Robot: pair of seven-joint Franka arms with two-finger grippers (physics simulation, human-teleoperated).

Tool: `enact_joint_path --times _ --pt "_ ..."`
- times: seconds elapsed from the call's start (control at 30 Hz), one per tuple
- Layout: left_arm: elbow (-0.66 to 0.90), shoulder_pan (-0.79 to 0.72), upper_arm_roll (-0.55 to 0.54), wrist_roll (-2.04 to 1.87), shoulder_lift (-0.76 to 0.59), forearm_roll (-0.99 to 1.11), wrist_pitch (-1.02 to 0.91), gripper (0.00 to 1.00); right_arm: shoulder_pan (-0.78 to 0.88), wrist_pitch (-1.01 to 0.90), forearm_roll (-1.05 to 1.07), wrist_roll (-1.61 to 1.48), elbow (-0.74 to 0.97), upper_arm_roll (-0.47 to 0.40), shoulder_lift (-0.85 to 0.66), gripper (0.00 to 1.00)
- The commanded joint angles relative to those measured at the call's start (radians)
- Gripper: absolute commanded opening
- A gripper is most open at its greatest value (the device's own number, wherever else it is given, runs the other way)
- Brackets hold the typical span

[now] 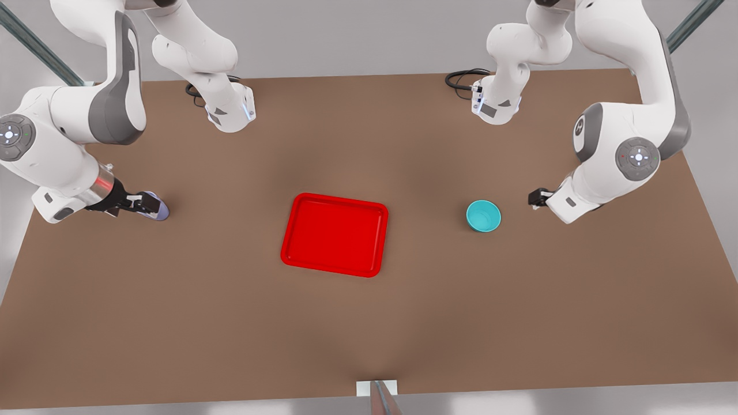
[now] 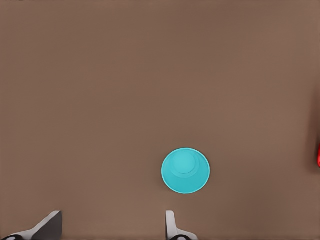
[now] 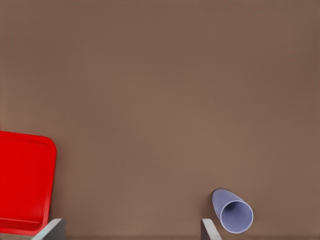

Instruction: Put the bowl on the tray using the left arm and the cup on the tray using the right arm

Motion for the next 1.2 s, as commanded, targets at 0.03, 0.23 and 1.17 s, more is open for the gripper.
enact_joint_path --times 0.03,0.23,1.17 --pt "-0.010 0.001 -0.001 -0.003 0.001 -0.001 0.000 1.00 0.001 0.000 0.000 0.001 0.000 0.000 0.000 1.00" --pt "-0.484 0.033 -0.008 0.014 0.078 -0.233 0.362 1.00 0.001 0.000 0.000 0.001 0.000 -0.001 0.001 1.00" --pt "-0.536 0.047 -0.021 0.351 0.279 -0.365 0.569 0.21 0.001 0.000 0.000 0.001 0.000 -0.001 0.001 1.00"
